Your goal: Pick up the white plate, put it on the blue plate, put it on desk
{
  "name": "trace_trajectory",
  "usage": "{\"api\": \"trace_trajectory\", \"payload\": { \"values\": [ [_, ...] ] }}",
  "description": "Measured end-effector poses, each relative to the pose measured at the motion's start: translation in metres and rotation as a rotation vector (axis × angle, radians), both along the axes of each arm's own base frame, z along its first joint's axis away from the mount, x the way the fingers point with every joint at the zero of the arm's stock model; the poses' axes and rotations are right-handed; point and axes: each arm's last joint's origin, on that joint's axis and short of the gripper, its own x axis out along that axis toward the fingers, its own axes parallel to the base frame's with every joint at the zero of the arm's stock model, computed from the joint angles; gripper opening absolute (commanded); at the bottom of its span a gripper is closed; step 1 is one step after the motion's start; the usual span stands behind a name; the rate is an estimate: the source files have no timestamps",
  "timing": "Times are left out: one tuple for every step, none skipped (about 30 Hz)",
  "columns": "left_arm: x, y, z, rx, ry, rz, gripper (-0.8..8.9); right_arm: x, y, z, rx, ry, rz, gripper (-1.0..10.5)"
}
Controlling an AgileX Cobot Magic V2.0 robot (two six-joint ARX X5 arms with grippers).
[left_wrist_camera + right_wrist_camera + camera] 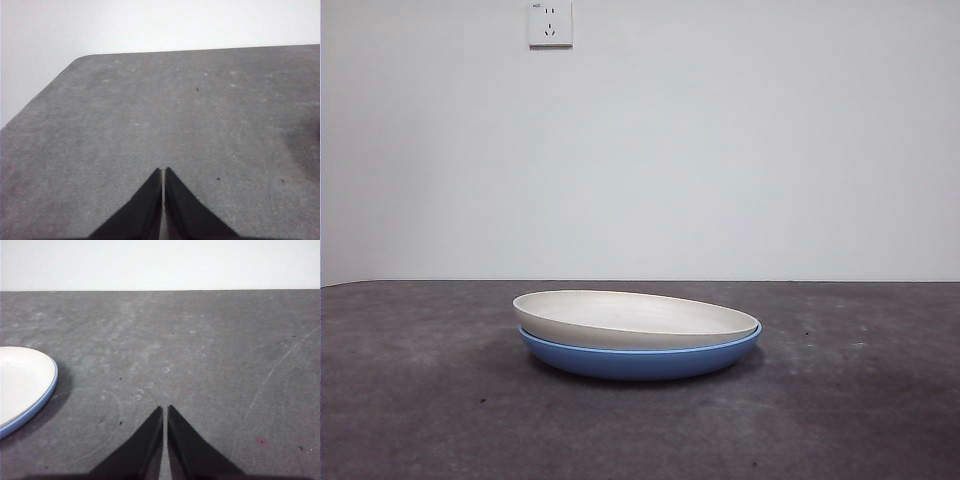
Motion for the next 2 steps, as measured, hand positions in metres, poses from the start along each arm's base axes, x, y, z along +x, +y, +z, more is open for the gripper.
{"api": "trace_trajectory", "payload": {
  "values": [
    [0.0, 0.0, 0.0, 0.0, 0.0, 0.0, 0.09, 0.0, 0.0, 0.0, 0.0, 0.0, 0.0, 0.1],
    [0.0, 0.0, 0.0, 0.0, 0.0, 0.0, 0.09, 0.0, 0.0, 0.0, 0.0, 0.0, 0.0, 0.1]
  ]
}}
